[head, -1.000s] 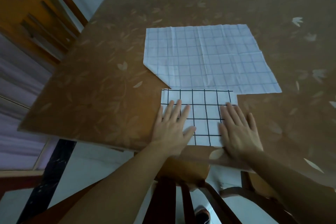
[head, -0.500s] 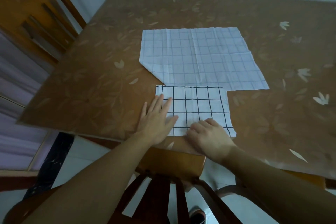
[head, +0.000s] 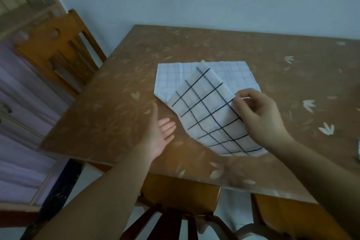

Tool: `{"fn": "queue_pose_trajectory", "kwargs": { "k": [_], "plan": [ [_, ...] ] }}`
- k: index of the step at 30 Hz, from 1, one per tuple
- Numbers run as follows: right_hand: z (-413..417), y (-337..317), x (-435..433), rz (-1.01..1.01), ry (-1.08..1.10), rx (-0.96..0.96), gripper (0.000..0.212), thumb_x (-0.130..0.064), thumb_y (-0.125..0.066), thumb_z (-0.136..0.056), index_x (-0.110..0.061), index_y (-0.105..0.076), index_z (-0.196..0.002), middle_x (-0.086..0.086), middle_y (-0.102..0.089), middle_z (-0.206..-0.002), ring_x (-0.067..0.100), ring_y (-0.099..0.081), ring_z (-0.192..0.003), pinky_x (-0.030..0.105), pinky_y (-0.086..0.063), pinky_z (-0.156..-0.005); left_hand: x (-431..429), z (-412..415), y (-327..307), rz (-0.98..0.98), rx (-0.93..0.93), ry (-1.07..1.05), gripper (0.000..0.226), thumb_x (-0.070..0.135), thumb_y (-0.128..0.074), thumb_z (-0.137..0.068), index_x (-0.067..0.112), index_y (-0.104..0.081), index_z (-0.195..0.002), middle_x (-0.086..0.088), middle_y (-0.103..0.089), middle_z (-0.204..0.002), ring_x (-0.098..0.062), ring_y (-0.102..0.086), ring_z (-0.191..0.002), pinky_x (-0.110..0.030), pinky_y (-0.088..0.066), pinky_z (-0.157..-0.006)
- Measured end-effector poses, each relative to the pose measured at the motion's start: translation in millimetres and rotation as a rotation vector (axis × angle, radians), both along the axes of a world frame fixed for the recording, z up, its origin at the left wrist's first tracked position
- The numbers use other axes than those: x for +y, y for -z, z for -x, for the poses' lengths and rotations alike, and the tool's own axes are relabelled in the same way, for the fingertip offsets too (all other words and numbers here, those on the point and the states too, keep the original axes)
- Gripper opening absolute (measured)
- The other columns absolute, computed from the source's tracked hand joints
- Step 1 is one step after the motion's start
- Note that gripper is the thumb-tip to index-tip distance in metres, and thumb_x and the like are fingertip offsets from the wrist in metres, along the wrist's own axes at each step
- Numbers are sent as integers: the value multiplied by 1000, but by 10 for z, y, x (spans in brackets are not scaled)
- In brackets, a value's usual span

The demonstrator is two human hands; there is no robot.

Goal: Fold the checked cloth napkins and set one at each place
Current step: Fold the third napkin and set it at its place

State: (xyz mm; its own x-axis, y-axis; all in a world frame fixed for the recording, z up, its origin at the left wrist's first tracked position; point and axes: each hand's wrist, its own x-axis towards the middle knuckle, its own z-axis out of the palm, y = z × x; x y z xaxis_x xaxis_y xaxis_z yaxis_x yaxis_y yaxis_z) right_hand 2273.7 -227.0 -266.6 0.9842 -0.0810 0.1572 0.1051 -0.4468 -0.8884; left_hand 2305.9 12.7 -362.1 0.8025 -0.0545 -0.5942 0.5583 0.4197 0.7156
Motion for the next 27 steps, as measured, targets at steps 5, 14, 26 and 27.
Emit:
{"fn": "queue_pose_trajectory", "kwargs": {
  "k": [5,14,26,27],
  "plan": [
    [-68,29,-194,-233,242,172,16,-25,-53,-94,-18,-63,-84,-6,-52,-63,10,-39,-52,22,-32,-47,-346,49,-158,111,-91,231,62,43,-66,-78,9,-58,-129,-12,-68,-122,-29,-63,-115,-48,-48,-98],
    [237,995,-327,-287,304,605,38,-18,-68,-85,-19,-57,-121,9,-70,-97,24,-65,-79,46,-57,-74,-263,213,242,-237,92,290,34,15,-73,-86,7,-66,-119,-7,-75,-105,-22,-70,-99,-35,-55,-84],
    [259,880,-354,-102,232,439,40,-12,-77,-79,-17,-62,-116,-2,-66,-104,10,-64,-87,21,-49,-67,-156,251,232,-709,-213,429,40,2,-76,-80,36,-66,-100,-5,-67,-110,-21,-64,-103,-35,-55,-90],
    [250,838,-363,-30,218,416,40,-15,-77,-79,-21,-61,-115,-5,-66,-105,9,-64,-86,22,-50,-66,-163,238,190,-773,-253,445,36,7,-77,-80,34,-67,-101,-2,-67,-106,-19,-64,-101,-31,-54,-86]
  ]
}}
